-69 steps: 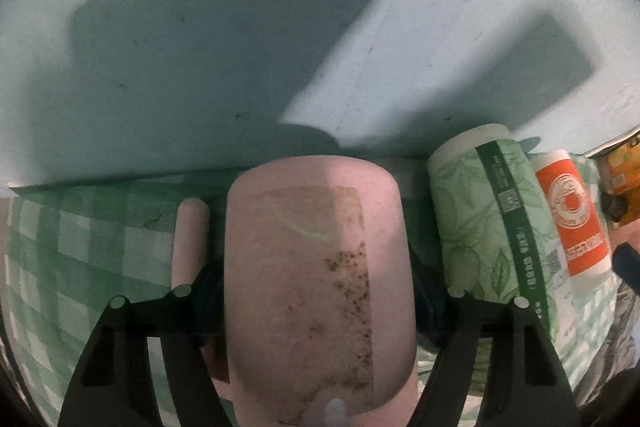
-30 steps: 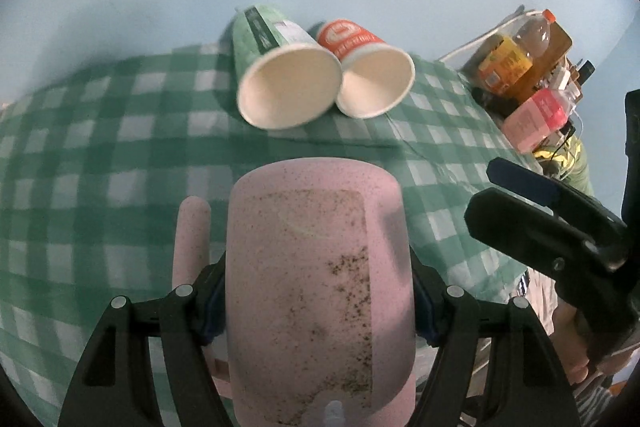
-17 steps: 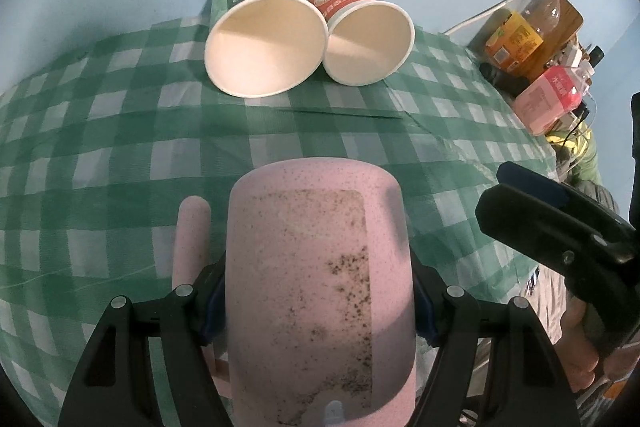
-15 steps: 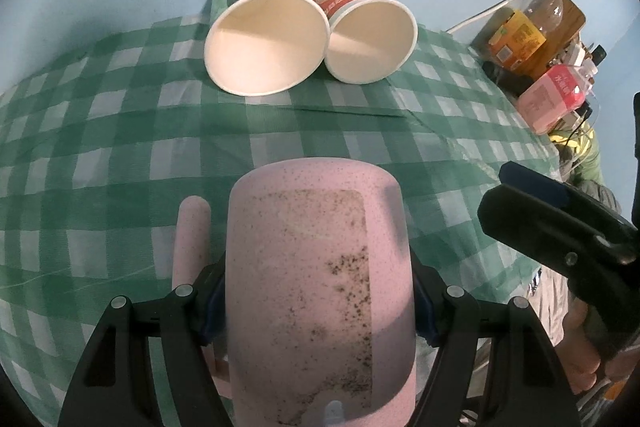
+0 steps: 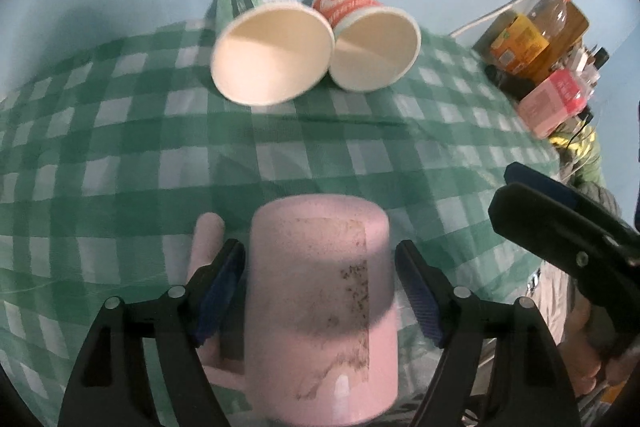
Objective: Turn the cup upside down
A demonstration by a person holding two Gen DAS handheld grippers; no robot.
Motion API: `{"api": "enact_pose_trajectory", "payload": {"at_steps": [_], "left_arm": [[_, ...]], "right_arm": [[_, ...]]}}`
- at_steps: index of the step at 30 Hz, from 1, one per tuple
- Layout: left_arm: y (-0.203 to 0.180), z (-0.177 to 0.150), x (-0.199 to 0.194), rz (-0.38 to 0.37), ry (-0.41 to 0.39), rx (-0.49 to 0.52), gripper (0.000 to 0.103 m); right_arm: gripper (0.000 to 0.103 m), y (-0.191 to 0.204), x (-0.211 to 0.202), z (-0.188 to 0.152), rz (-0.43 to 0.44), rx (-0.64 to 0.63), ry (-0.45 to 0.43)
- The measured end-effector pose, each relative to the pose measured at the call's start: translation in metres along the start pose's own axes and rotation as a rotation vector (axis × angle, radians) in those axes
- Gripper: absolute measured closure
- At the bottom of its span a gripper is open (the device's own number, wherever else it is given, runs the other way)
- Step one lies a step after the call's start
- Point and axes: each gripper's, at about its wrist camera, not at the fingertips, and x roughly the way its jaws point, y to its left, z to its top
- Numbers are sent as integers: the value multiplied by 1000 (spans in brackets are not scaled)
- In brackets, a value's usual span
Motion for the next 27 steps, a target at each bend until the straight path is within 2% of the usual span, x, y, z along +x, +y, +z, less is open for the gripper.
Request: {"api": "enact_pose_trajectory", "payload": {"at_steps": [4,9,12,20,23,27], "left_arm": [[8,-1,-23,-15,-36,9,21],[21,-6,-49,21,-97,11,19],[36,-7,-58,23,-104,-14,19],[77,-19,-64,57,-123,-79,19],[84,-22,-61,82,-128,-87,19],[91,-23,-55,73,-122,-93,19]], "right_arm": [[13,7,-8,5,8,-2,-17],[13,22,-5,11,43,-11,1],[13,31,4,10,44,-14,19],[13,43,34,8,93,33,104],[13,47,44,8,91,35,137],[14,49,64,6,92,40,197]]}}
